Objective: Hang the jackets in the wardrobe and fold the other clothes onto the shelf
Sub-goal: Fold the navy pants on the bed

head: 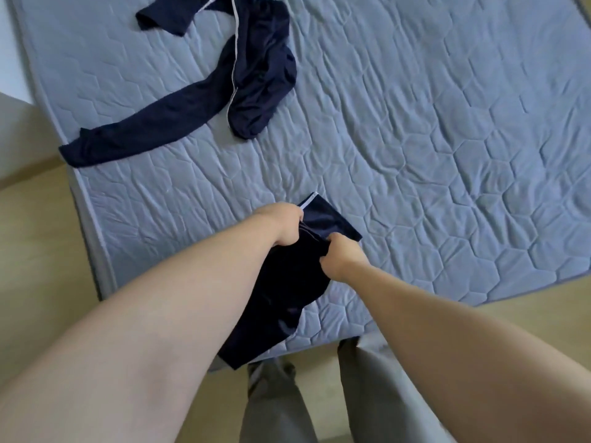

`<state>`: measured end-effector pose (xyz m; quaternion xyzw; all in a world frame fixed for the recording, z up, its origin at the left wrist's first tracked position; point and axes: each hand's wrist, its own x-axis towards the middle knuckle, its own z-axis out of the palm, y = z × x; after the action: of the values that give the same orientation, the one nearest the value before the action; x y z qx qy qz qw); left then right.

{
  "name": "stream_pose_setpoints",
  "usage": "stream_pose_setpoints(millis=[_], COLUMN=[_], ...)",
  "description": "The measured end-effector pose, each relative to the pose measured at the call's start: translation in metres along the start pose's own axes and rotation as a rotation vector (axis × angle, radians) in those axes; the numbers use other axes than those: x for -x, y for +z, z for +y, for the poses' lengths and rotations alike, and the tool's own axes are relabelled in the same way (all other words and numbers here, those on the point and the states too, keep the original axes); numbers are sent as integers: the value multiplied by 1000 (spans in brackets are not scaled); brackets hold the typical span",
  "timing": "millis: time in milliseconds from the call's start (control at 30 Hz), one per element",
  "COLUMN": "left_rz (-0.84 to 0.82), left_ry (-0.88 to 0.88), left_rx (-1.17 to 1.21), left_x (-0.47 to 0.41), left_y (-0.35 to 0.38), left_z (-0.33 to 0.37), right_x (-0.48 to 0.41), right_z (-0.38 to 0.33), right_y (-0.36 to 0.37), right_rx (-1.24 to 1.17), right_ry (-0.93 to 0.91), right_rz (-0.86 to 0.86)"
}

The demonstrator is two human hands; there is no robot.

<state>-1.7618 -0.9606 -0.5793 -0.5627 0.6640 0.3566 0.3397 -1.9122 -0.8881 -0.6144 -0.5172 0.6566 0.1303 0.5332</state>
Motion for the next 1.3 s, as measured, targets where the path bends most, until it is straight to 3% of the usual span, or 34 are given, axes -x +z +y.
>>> stream_pose_setpoints(millis=[167,300,433,567,767,967,1067,1167,1233,1300], left_rz=[132,135,-12,-154,-169,24,176,534,869,1042], left_ry=[53,101,142,128,124,218,236,224,116,3], left_rx=[-353,-381,-399,-707,-686,-614,-555,-281,-13,225], left_x=[-93,-140,-165,-180,-172,-162,-167,-157,-137,-111], left_y=[8,16,15,11,2,-19,-36,-26,1,46], left_z=[34,41,48,60,67,76,85,88,84,78], right_x=[-88,-131,-151,-156,-156,-152,-153,-149,-142,-135], right_z=[43,57,62,63,64,66,67,74,76,74], right_y=[-16,-14,-10,-11,-23,-63,-92,-117,-126,-130], right_rx=[101,239,-13,-72,-186,-151,-117,-127,-110,-127], right_ry=[-35,-68,-33,-10,-16,-42,-53,-14,-7,-21], right_rz=[19,52,-47,-159,-197,-180,-83,-43,-25,-17])
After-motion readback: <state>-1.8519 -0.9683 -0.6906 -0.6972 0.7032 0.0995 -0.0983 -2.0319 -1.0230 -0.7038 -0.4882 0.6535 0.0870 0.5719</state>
